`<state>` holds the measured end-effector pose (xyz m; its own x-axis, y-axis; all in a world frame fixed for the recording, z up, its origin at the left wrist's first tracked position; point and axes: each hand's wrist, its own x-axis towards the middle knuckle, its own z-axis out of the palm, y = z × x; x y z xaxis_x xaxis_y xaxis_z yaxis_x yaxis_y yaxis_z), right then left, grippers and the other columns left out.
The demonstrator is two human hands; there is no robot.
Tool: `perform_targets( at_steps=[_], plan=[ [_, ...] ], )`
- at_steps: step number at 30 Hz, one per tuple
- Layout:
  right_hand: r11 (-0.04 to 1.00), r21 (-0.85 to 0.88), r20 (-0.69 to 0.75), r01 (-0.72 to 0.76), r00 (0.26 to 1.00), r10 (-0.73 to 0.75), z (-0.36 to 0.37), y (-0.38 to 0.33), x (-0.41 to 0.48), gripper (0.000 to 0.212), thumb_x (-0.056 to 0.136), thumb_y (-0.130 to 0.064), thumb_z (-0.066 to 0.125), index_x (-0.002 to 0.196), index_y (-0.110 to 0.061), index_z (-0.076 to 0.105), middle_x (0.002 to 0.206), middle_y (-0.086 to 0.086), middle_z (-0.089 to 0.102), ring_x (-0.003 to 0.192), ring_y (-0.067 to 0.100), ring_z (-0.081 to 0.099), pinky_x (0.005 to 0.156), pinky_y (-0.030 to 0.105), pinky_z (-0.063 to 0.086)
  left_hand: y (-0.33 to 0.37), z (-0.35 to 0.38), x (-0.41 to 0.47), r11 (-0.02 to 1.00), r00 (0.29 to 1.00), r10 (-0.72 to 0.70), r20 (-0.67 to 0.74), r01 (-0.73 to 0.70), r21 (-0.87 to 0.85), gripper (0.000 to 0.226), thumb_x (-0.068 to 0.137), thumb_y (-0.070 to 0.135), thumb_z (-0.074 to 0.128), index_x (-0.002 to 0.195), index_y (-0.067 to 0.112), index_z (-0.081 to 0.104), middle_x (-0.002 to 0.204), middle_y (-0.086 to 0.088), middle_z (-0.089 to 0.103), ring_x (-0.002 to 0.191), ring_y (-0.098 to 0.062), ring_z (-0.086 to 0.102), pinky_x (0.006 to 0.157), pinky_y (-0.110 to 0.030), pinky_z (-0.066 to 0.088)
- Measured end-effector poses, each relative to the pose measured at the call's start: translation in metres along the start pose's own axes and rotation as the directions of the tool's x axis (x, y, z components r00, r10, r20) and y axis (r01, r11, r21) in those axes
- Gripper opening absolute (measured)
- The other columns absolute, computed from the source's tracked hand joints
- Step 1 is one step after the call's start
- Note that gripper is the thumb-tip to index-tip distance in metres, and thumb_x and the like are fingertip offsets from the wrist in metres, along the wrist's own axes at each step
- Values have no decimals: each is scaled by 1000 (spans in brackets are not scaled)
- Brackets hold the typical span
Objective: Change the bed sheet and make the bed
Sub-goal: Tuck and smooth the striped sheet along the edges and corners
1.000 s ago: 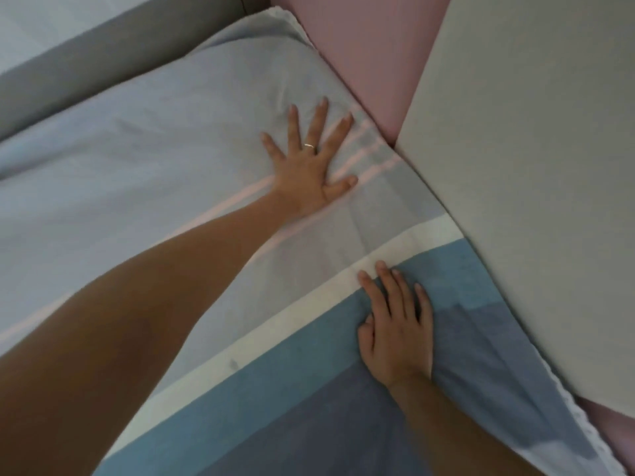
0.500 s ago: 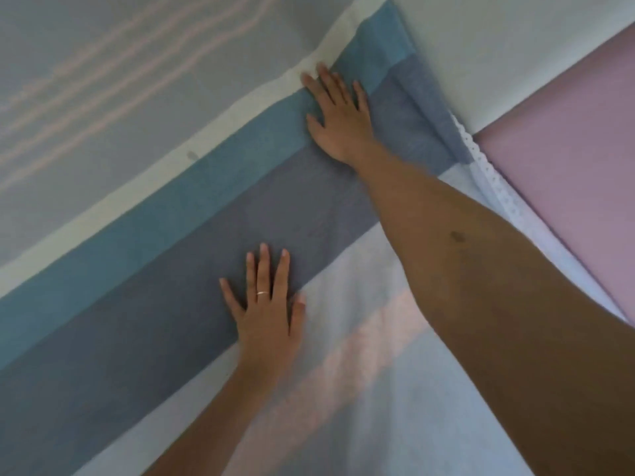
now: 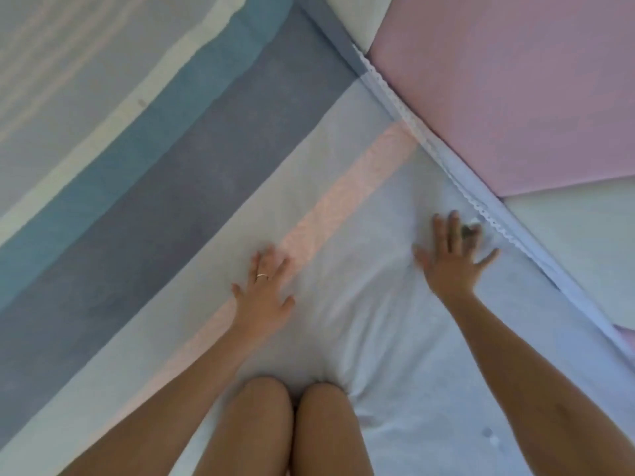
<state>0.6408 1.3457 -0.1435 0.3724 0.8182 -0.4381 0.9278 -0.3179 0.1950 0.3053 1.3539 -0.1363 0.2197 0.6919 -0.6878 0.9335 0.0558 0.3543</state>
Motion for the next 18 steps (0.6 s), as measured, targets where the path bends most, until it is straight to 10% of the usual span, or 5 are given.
perform_targets(
  at_steps=[4,7,10,12,18],
  plan=[
    [907,177,168,-383,920,355,-35,33,-46,73,97,-57,27,154,-21,-2,160,10,-6,147,30,-7,114,61,0,47,-13,4,990,977,133,166,-140,28,75,89,30,60,150,35,18,158,7,-16,145,-17,-16,109,-66,17],
    [992,118,38,44,998,-49,-15,18,-98,90,83,-60,55,153,-28,9,158,6,18,146,32,12,105,69,16,83,-17,22,975,950,177,258,-206,88,83,86,35,65,150,39,12,156,9,-24,144,-23,-22,108,-68,15],
    [895,20,278,445,858,-433,29,5,-146,125,46,-60,82,150,-36,18,150,-5,38,141,29,30,90,69,40,103,-9,54,917,910,189,368,-297,265,93,80,51,66,150,41,5,156,4,-26,141,-41,-21,103,-74,16],
    [753,-147,321,642,751,-577,47,21,-165,96,58,-40,78,142,-40,32,146,-11,42,129,25,48,94,68,36,110,-5,67,917,889,151,432,-289,276,89,80,52,65,149,43,9,155,2,-28,138,-47,-24,102,-75,10],
    [959,-215,256,182,959,-125,25,131,-98,97,81,-2,51,149,-43,-6,155,-14,27,138,29,36,92,74,33,118,0,74,912,904,124,410,-266,311,79,81,40,66,148,35,24,157,-7,-21,144,-40,-6,109,-68,2]
  ],
)
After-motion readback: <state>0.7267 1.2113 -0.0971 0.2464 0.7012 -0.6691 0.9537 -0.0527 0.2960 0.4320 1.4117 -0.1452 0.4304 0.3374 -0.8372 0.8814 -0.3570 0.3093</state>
